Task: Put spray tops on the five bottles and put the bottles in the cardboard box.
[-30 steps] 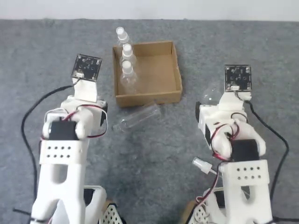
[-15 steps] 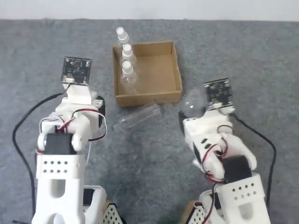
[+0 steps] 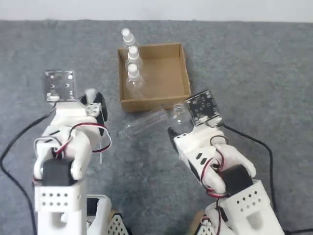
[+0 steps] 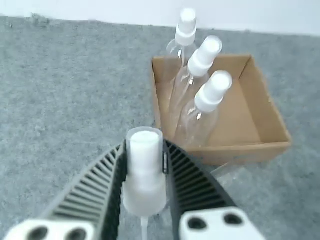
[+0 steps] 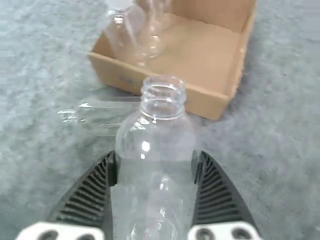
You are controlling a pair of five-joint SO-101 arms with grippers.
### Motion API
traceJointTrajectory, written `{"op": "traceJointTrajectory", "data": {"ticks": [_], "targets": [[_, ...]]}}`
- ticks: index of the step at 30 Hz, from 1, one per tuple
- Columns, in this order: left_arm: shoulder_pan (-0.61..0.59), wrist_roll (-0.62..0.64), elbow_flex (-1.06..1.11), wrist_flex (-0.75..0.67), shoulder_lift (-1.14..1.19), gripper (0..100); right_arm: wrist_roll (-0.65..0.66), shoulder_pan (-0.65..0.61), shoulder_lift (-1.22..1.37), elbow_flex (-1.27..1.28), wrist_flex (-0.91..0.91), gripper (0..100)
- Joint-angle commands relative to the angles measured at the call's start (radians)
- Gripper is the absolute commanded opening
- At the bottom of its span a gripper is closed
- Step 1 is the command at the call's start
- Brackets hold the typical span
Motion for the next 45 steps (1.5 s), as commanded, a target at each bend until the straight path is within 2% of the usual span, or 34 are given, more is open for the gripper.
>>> {"op": "traceJointTrajectory", "data": {"ticks": [1, 10, 14, 18, 25, 33, 36, 42, 45], "targets": [[-0.002, 0.04, -0.016, -0.038, -0.063, 1, 0.017, -0.048, -0.03, -0.015, -0.021, 0.7], [0.006, 0.147, -0.059, -0.101, -0.21, 1, 0.023, -0.137, -0.183, 0.064, -0.048, 0.7], [0.006, 0.183, -0.102, -0.101, -0.249, 1, 0.031, -0.15, -0.298, 0.184, -0.151, 0.7], [0.011, 0.224, -0.13, -0.101, -0.269, 1, 0.103, -0.151, -0.392, 0.311, -0.26, 0.7], [0.121, 0.23, -0.131, -0.129, -0.324, 1, 0.12, -0.205, -0.495, 0.491, -0.432, 0.7], [0.132, 0.238, -0.134, -0.207, -0.41, 1, 0.209, -0.286, -0.575, 0.597, -0.476, 0.7], [0.132, 0.279, -0.134, -0.207, -0.456, 1, 0.21, -0.292, -0.615, 0.64, -0.509, 0.7], [0.133, 0.285, -0.091, -0.207, -0.535, 1, 0.262, -0.335, -0.657, 0.669, -0.518, 0.6], [0.181, 0.284, -0.053, -0.207, -0.577, 1, 0.269, -0.349, -0.654, 0.669, -0.515, 0.6]]}}
